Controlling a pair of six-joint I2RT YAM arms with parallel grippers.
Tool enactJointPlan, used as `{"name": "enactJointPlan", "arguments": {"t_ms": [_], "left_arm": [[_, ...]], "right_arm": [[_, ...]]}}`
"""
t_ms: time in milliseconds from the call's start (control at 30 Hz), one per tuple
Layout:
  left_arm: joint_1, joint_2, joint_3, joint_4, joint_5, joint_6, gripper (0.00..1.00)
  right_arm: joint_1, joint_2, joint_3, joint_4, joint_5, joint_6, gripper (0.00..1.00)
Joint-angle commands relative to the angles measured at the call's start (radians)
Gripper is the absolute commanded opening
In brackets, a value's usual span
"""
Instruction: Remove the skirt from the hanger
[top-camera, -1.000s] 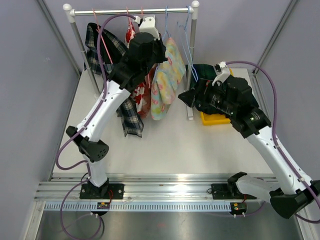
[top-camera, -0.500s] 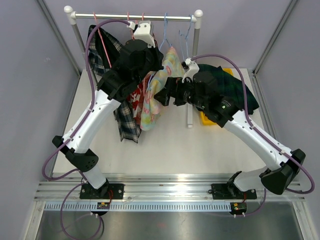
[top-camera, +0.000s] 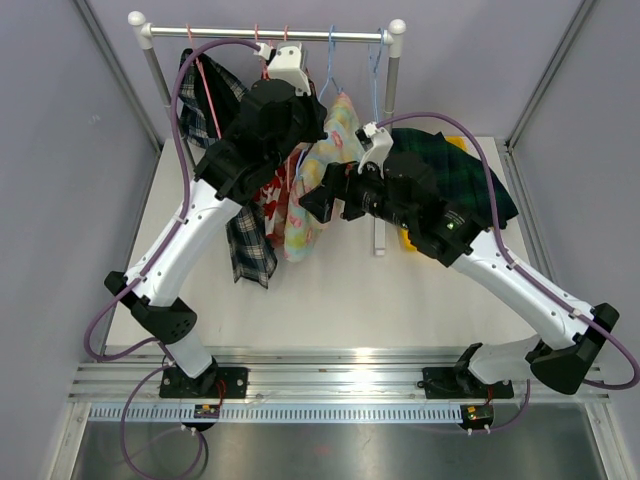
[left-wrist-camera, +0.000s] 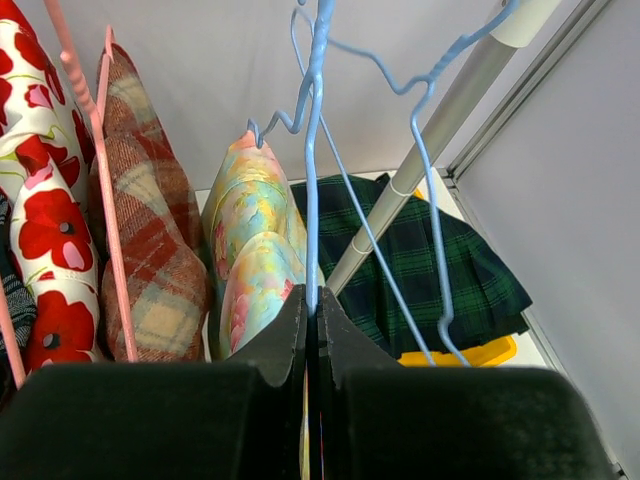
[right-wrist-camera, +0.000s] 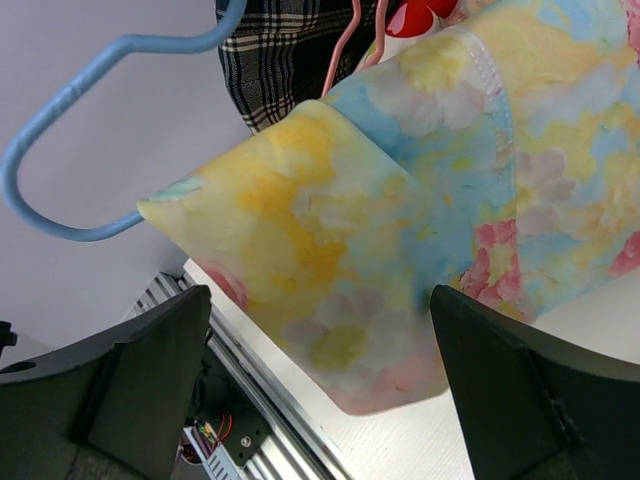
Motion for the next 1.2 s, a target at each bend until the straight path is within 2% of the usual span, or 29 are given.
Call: {"name": "enactJointPlan", "arguments": {"t_ms": [0,100,133,267,467,500,567,600,633,767,1000,1167], "left_arm": [[-0.010,-0.042,0.007,0.102,0.006,0.026,0.00],[-0.008,-0.043,0.007,0.098,0.002,0.029,0.00],[-0.008,-0.043,0.005,0.096,0.005,0.026,0.00],[-0.008,-0.059,-0.006,0.102,0.012,0.018,0.00],[-0.008,-0.083,-0.039,0.110,0.025,0.006,0.00],[-0.008,-0.089,-0.047,0.113,0.028,0.003,0.00],[-0.008,-0.102,-0.062,0.124,0.032,0.003,0.00],[-0.008,-0.103,-0.070,0.124,0.032,0.006,0.00],[-0.010,-0.106,-0.069,0.122,0.026,0.010,0.00],[-0.008,-0.109,-0.043,0.104,-0.014,0.052,0.00],[0.033,-0.036,0.189,0.003,-0.093,0.139,0.00],[0.056,-0.011,0.258,0.012,-0.098,0.164,0.00]], "right_arm": [[0.017,-0.032,-0.002,0.034,0.038,-0.021,0.99],[0.026,-0.044,-0.028,0.040,0.043,-0.021,0.99],[0.026,-0.047,-0.044,0.047,0.071,-0.020,0.96],[0.026,-0.043,-0.062,0.047,0.096,-0.017,0.70],[0.026,-0.026,-0.071,0.063,0.119,-0.024,0.44],[0.026,-0.024,-0.077,0.068,0.118,-0.024,0.30],[0.026,-0.027,-0.090,0.088,0.116,-0.021,0.22],[0.028,-0.029,-0.096,0.091,0.110,-0.020,0.04],[0.026,-0.033,-0.114,0.093,0.110,-0.018,0.00],[0.026,-0.123,-0.263,0.088,0.141,0.028,0.00],[0.034,-0.413,-0.781,0.051,0.147,0.229,0.00],[0.037,-0.630,-0.892,-0.083,0.217,0.339,0.00]]}}
